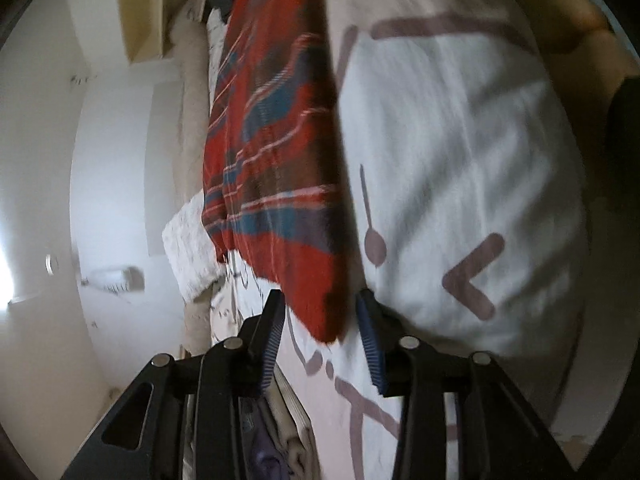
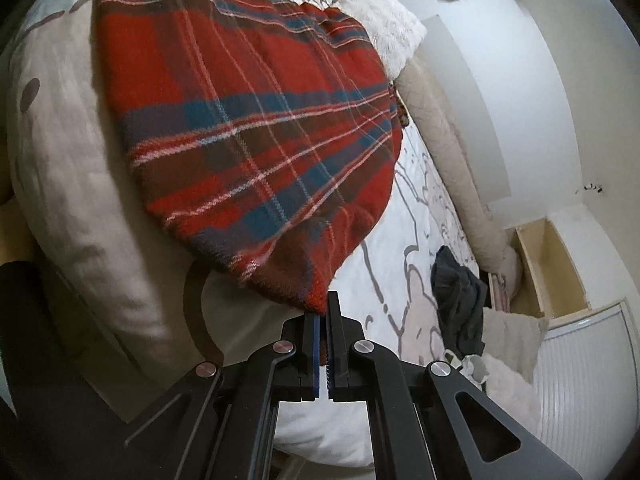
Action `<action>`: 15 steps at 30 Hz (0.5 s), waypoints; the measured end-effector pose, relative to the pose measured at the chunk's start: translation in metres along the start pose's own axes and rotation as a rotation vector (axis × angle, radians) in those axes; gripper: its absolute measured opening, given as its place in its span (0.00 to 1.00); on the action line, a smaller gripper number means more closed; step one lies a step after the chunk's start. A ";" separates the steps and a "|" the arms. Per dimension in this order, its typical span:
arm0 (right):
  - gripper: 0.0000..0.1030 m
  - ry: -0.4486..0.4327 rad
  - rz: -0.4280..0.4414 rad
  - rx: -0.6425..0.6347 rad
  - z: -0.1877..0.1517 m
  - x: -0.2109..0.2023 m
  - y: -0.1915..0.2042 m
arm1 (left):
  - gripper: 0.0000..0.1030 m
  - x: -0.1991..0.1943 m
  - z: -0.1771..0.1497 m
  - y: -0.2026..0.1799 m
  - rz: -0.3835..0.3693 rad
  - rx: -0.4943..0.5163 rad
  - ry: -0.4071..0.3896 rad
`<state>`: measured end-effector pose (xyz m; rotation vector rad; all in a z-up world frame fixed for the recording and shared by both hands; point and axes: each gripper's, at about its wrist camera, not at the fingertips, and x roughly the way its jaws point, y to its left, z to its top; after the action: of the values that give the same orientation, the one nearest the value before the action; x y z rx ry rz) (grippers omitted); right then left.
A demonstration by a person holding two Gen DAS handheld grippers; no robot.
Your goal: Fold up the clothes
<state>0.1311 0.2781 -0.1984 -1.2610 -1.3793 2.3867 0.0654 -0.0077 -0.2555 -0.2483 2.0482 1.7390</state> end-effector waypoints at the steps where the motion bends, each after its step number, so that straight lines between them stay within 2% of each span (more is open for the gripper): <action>1: 0.01 0.003 0.001 0.004 -0.001 0.003 -0.002 | 0.35 0.003 0.001 0.001 0.003 0.000 -0.002; 6: 0.01 0.030 0.002 0.045 -0.007 0.012 -0.012 | 0.34 0.020 0.010 0.011 0.026 -0.033 -0.019; 8: 0.01 0.043 0.005 0.050 -0.010 0.020 -0.012 | 0.32 0.027 0.012 0.018 0.010 -0.082 -0.016; 9: 0.01 0.049 0.007 0.052 -0.011 0.023 -0.011 | 0.26 0.030 0.012 0.022 0.000 -0.110 -0.014; 11: 0.01 0.058 0.007 0.046 -0.012 0.027 -0.007 | 0.07 0.037 0.015 0.027 -0.048 -0.168 0.000; 15: 0.02 0.088 -0.017 0.010 -0.013 0.037 0.002 | 0.04 0.043 0.018 0.033 -0.118 -0.270 0.009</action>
<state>0.1171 0.3029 -0.2258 -1.3293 -1.3465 2.2952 0.0177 0.0220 -0.2464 -0.4515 1.7629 1.9388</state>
